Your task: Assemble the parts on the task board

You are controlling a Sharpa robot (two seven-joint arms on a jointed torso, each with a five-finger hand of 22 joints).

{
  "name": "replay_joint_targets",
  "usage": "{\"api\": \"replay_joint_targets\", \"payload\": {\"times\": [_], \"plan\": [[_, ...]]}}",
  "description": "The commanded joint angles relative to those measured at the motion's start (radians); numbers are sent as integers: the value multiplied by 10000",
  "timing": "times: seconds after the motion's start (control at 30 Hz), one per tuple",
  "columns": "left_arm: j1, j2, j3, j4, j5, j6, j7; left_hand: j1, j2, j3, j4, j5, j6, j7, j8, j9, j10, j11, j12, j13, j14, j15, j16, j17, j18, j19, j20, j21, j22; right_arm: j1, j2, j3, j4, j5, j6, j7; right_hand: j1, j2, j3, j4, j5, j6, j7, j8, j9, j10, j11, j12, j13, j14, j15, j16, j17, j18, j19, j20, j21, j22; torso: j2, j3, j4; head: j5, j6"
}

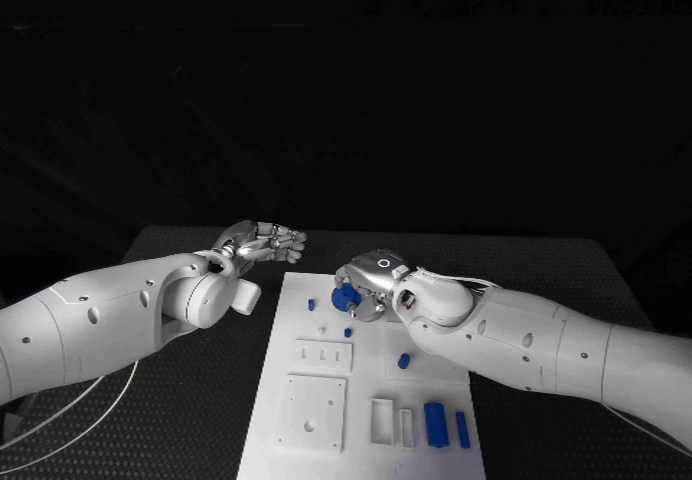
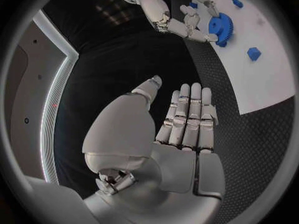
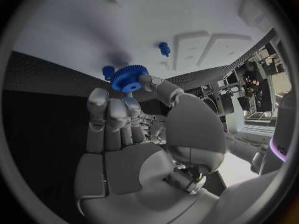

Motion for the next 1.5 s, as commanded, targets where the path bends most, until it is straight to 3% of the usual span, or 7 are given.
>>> {"api": "replay_joint_targets", "payload": {"times": [0.03, 0.33, 0.83, 1.13, 1.23, 1.4, 1.5], "plan": [[17, 39, 7, 13, -26, 137, 79, -93, -26, -3, -54, -34, 67, -27, -42, -9, 88, 7, -70, -17, -22, 55, -38, -17, 171, -4, 57, -1, 216, -14, 72, -10, -91, -132, -18, 31, 55, -36, 25, 24, -52, 734, 112, 14, 49, -2, -28, 33, -12, 23, -27, -40, 14, 326, 40, -54, 35, 149, 2, 8, -5, -11, 22], [17, 114, 7, -34, -26, 156, 75, -94, -25, -3, -57, -34, 66, -26, -47, -10, 88, 8, -73, -17, -22, 56, -38, -18, 172, -4, 57, -1, 216, -187, 335, -63, -507, -101, -54, 109, 67, -43, 24, 16, -79, 698, 123, -7, 39, -29, -20, 10, -37, 23, -21, -51, 19, 326, 35, -56, 33, 147, 9, 21, 26, 11, 16], [17, 122, 7, -20, -26, 174, 55, -98, -26, -5, -60, -35, 65, -24, -55, -11, 89, 9, -78, -18, -23, 57, -39, -20, 172, -5, 58, -1, 216, -222, 433, -123, -684, 43, 134, 171, 82, -51, -2, -13, -148, 641, 143, -40, 24, -69, 0, -13, -62, 24, -3, -70, 29, 326, 26, -60, 30, 147, 3, 11, -22, 59, -1], [18, 120, 7, -25, -26, 178, 45, -102, -30, -8, -61, -37, 64, -23, -59, -12, 88, 10, -81, -18, -24, 58, -40, -21, 172, -6, 59, -2, 216, -222, 457, -202, -742, 301, 302, 169, 176, -272, -383, -220, -1056, -282, 426, -524, -180, -193, 264, -14, -72, 29, 239, -141, 84, 326, -13, -85, 0, 136, -3, 19, -18, 55, 9], [18, 121, 7, -27, -26, 180, 48, -104, -32, -9, -61, -37, 64, -22, -60, -12, 87, 10, -82, -19, -25, 58, -40, -21, 172, -7, 60, -2, 216, -222, 424, -202, -747, 380, 442, 155, 280, -313, -510, -324, -1070, -820, 429, -783, -280, -240, 273, -8, -76, 26, 252, -158, 109, 326, -33, -85, -18, 133, -3, 18, -19, 53, 10], [18, 97, 7, -24, -26, 186, 39, -108, -33, -10, -60, -38, 62, -21, -63, -13, 86, 11, -85, -19, -25, 59, -40, -22, 172, -7, 60, -2, 216, -222, 369, -202, -795, 521, 612, 140, 571, -216, -373, -492, 1103, -1291, 456, -917, -294, -316, 298, 16, -89, 10, 277, -185, 176, 326, -80, -76, -53, 135, -2, 14, -18, 59, 1], [18, 91, 7, -21, -26, 183, 43, -111, -34, -11, -59, -39, 61, -20, -65, -13, 85, 12, -86, -19, -25, 60, -41, -22, 172, -7, 61, -2, 216, -222, 325, -203, -809, 599, 719, 154, 637, -120, -183, -508, 1868, -1330, 444, -879, -261, -338, 287, 28, -101, 12, 263, -203, 206, 326, -81, -54, -55, 140, 0, 16, -21, 56, -4]]}}
